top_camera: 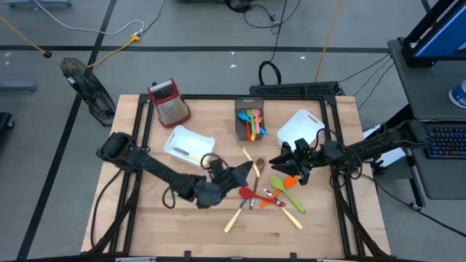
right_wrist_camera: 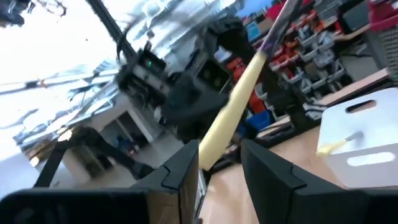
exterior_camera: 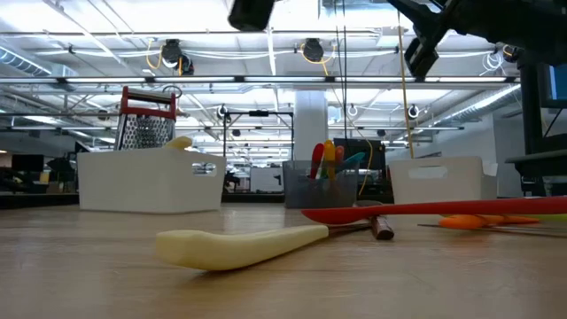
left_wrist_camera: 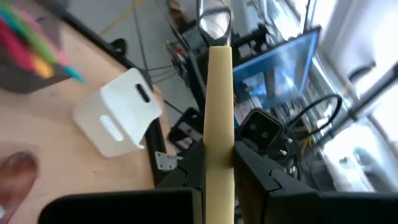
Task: Pick & Place Kitchen Items
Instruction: Put the yellow knife into the left white bin
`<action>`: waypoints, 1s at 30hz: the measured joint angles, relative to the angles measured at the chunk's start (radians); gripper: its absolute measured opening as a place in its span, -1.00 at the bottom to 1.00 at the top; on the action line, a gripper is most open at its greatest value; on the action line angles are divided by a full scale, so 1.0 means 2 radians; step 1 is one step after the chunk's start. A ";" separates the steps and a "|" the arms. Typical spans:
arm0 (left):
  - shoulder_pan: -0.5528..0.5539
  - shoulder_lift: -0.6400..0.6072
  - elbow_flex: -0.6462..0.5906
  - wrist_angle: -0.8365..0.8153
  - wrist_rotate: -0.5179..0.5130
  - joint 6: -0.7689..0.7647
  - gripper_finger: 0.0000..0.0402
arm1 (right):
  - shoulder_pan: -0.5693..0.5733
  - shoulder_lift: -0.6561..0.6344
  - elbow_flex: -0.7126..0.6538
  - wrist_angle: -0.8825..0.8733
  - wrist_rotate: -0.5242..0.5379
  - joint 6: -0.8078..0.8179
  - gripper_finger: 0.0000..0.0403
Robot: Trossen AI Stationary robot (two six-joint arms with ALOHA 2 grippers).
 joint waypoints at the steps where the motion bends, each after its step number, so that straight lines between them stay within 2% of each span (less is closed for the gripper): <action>1: 0.005 0.000 0.000 0.010 0.014 0.020 -0.79 | 0.000 0.005 0.003 -0.004 -0.004 -0.004 -0.43; 9: 0.019 0.000 0.000 0.031 0.136 0.121 -0.79 | -0.012 0.008 0.008 -0.018 -0.005 -0.013 -0.43; 14: 0.019 0.000 0.000 0.025 0.177 0.134 -0.79 | -0.031 0.008 0.008 -0.012 -0.005 -0.018 -0.43; 19: 0.021 0.000 0.000 -0.015 0.193 0.090 -0.79 | -0.037 0.007 0.031 -0.014 -0.005 -0.058 -0.43; 22: 0.021 0.000 0.000 -0.018 0.195 0.090 -0.79 | -0.037 0.007 0.055 -0.048 -0.022 -0.090 -0.41; 26: 0.021 0.000 0.000 -0.014 0.203 0.099 -0.79 | -0.037 0.007 0.077 -0.110 -0.031 -0.118 -0.27; 30: 0.020 0.000 0.000 -0.013 0.203 0.100 -0.79 | -0.042 0.008 0.081 -0.137 -0.030 -0.114 -0.07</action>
